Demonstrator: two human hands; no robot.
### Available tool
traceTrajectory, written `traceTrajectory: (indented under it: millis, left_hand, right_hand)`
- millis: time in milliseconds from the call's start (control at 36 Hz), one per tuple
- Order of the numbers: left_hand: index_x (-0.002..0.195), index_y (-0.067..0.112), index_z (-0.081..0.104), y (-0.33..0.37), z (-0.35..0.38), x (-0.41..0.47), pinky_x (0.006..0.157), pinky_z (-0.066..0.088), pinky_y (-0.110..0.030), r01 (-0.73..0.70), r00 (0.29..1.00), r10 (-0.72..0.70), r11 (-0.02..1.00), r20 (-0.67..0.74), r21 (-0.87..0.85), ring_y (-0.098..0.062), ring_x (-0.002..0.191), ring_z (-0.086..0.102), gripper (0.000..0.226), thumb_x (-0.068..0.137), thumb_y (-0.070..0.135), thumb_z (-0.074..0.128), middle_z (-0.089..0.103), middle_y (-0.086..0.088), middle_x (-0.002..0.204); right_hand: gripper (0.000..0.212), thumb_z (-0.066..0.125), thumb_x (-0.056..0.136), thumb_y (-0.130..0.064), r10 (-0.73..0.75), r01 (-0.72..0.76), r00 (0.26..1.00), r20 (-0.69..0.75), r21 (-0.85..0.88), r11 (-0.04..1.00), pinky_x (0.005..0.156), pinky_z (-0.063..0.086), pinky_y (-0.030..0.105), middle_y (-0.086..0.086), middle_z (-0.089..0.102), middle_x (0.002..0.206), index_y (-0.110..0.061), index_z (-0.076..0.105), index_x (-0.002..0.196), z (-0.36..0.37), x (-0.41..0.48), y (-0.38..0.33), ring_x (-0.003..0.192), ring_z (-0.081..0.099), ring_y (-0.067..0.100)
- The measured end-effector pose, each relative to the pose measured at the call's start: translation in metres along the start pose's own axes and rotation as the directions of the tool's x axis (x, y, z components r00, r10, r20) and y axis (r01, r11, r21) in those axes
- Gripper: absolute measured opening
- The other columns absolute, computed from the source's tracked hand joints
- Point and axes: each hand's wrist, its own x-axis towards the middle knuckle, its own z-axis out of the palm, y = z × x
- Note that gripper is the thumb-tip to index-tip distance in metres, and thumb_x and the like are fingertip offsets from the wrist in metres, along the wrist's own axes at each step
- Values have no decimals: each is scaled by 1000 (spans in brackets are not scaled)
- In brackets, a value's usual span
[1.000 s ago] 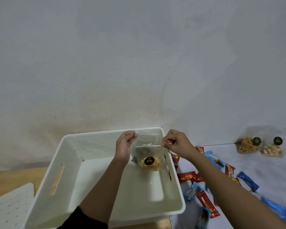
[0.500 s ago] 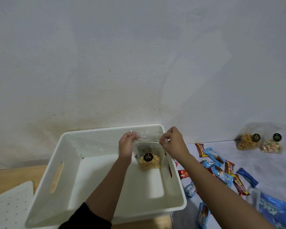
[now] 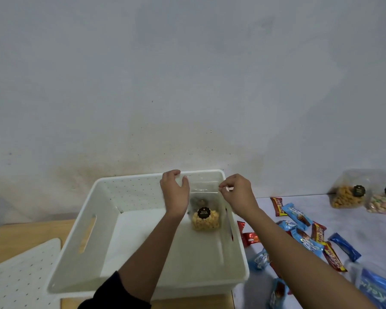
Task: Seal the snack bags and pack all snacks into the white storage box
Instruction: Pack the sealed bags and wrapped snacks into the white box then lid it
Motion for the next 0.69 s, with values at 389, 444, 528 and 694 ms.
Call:
traceTrajectory:
  millis: [389, 444, 528, 694]
  left_hand:
    - [111, 9, 59, 121, 93, -44, 92, 41, -25, -289, 940, 291, 957, 179, -37, -17, 108, 51, 22, 91, 16, 54, 58, -2, 111]
    - [110, 8, 60, 139, 126, -59, 92, 42, -27, -259, 940, 272, 962, 208, -86, -19, 106, 53, 21, 91, 15, 56, 59, -5, 110]
    - [110, 7, 59, 159, 178, -83, 88, 42, -23, -192, 936, 230, 968, 265, -158, -18, 104, 55, 22, 90, 15, 57, 59, -6, 111]
    - [112, 9, 56, 173, 277, -131, 87, 41, -21, 2, 928, 87, 971, 363, -239, -12, 103, 53, 24, 90, 19, 58, 58, -3, 111]
  right_hand:
    - [14, 65, 85, -11, -35, 44, 990, -136, 64, 997, 86, 52, 30, 8, 67, 99, -8, 72, 97, -150, 0, 63, 88, 63, 16]
    - [16, 64, 85, -11, -3, 12, 987, -162, 54, 998, 87, 53, 33, 7, 67, 101, -8, 71, 100, -184, -2, 89, 90, 63, 16]
    - [19, 64, 85, -11, 59, -47, 977, -207, 64, 997, 85, 54, 32, 7, 67, 102, -7, 70, 103, -231, -6, 138, 91, 62, 14]
    - [23, 65, 84, -5, 221, -178, 932, -288, 169, 969, 82, 46, 22, 8, 68, 104, -5, 68, 107, -298, -16, 235, 91, 61, 15]
